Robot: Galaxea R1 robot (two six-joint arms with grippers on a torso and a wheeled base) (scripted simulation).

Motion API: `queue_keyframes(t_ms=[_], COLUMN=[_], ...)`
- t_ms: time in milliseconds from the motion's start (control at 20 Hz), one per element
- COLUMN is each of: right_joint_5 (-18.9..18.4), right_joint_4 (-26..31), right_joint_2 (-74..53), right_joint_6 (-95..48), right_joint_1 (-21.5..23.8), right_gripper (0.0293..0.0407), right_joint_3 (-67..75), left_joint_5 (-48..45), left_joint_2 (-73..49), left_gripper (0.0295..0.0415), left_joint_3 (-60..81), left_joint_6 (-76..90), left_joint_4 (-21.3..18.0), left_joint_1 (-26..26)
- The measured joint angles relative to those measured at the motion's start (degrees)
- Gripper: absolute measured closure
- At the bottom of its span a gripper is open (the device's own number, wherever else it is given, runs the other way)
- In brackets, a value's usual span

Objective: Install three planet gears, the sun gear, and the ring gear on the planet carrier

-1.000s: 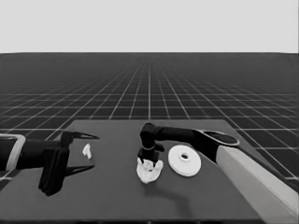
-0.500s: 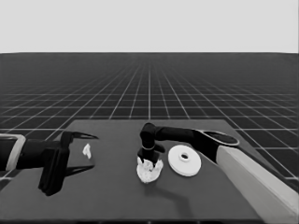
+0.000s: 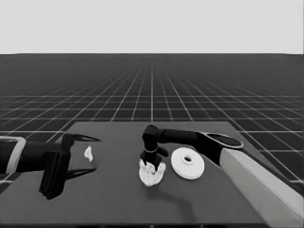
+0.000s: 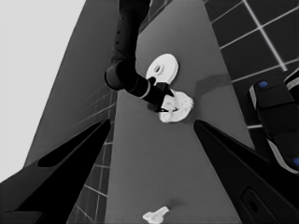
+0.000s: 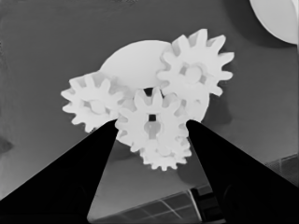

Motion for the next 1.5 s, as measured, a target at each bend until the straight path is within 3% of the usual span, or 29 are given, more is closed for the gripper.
queue_keyframes(t_ms=[1500], right_joint_5=[0.0], right_joint_4=[0.0], right_joint_2=[0.0], right_joint_6=[18.0], right_joint_1=[0.0], right_gripper=[0.039], right_joint_3=[0.0], left_joint_5=[0.0], left_joint_2=[0.0], left_gripper=[0.0326], left_joint_3=[0.0], left_joint_6=[0.0], left_joint_4=[0.0], left_joint_1=[0.0])
